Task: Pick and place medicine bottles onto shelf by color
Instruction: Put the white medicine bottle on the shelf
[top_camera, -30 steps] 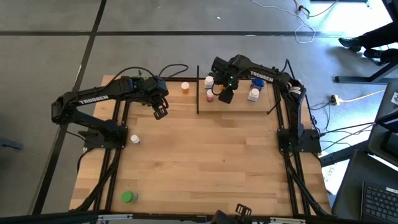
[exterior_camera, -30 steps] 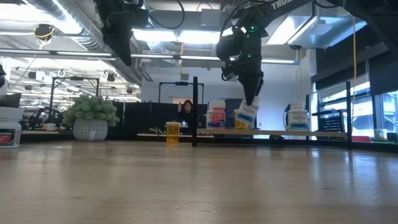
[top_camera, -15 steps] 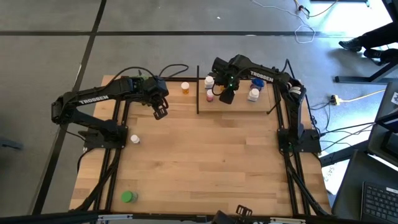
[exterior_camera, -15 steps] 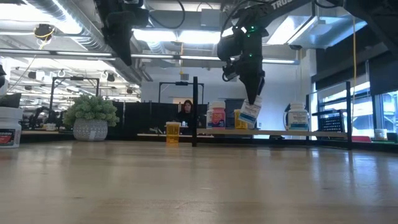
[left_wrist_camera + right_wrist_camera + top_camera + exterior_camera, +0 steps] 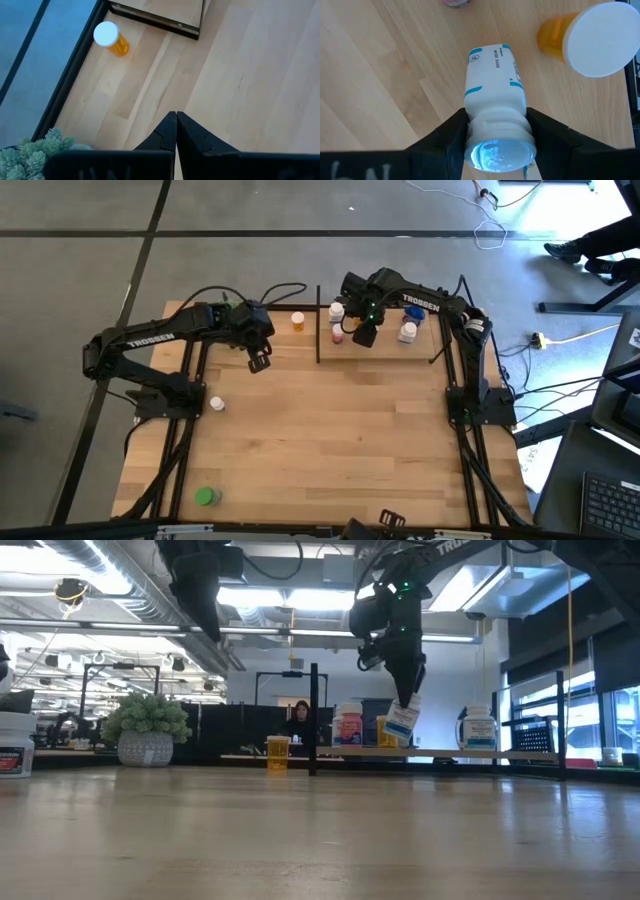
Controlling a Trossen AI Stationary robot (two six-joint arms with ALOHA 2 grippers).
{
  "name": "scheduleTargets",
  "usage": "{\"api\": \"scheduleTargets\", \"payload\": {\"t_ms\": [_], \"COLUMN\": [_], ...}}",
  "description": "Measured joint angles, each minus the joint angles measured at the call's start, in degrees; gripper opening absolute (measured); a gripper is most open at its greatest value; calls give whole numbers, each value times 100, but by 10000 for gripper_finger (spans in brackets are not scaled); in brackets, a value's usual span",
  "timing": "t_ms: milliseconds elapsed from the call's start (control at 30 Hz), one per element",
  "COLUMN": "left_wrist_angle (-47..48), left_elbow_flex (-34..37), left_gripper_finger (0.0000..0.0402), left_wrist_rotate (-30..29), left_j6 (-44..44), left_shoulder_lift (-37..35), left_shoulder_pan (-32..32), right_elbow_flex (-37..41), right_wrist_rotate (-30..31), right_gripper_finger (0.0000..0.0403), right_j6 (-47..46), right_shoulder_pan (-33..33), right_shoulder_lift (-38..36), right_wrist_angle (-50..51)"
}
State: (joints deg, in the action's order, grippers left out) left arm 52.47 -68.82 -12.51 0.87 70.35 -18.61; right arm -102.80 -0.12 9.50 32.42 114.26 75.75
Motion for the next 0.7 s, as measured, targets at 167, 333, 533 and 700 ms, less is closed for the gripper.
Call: {"api": "scheduleTargets", "payload": {"t_ms": [167, 333, 533, 700], "left_wrist_angle": [2, 4, 9, 18], "left_elbow_flex": [0, 0, 0, 0], "left_gripper_finger": [0, 0, 0, 0], "left_wrist_rotate": [0, -2, -2, -2], "left_j6": [5, 5, 3, 3], "left_shoulder_lift": [1, 0, 2, 0], "left_shoulder_pan": [-2, -2, -2, -2], "right_elbow_flex": [0, -2, 0, -2], "right_wrist_rotate": [-2, 0, -2, -2], "right_gripper_finger": [184, 184, 193, 212], "right_j6": [19, -2, -2, 0], "right_shoulder_pan": [0, 0, 0, 0], "right_shoulder_lift": [0, 2, 2, 2], "right_wrist_angle": [-12, -37, -144, -144]}}
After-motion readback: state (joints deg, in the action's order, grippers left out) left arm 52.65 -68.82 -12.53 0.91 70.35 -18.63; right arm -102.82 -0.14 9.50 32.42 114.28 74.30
